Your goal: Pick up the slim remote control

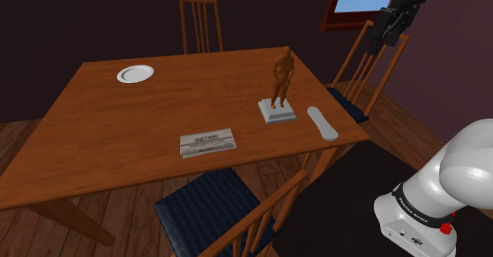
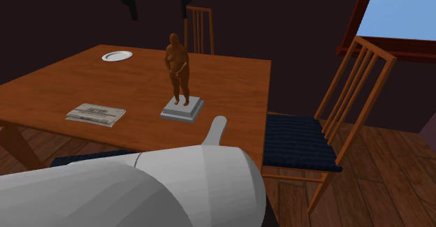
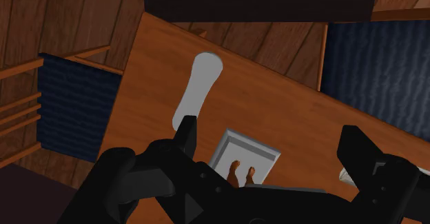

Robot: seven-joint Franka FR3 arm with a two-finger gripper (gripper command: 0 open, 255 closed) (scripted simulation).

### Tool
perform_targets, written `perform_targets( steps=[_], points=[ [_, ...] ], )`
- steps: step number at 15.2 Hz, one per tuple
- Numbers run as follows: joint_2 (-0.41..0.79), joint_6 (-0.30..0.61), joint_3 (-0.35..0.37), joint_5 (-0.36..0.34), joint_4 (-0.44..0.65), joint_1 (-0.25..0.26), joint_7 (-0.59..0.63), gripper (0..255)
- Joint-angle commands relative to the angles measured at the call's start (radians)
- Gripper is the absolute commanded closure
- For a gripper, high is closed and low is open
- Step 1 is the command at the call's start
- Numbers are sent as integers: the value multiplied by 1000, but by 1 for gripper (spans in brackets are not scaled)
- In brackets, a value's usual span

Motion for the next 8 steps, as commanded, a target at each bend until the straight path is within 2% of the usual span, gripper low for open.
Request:
perform_targets(
  steps=[1, 8],
  points=[
    [0, 0, 0, 0, 0, 0, 0, 0],
    [46, 241, -38, -20, -191, -33, 13, 0]
  ],
)
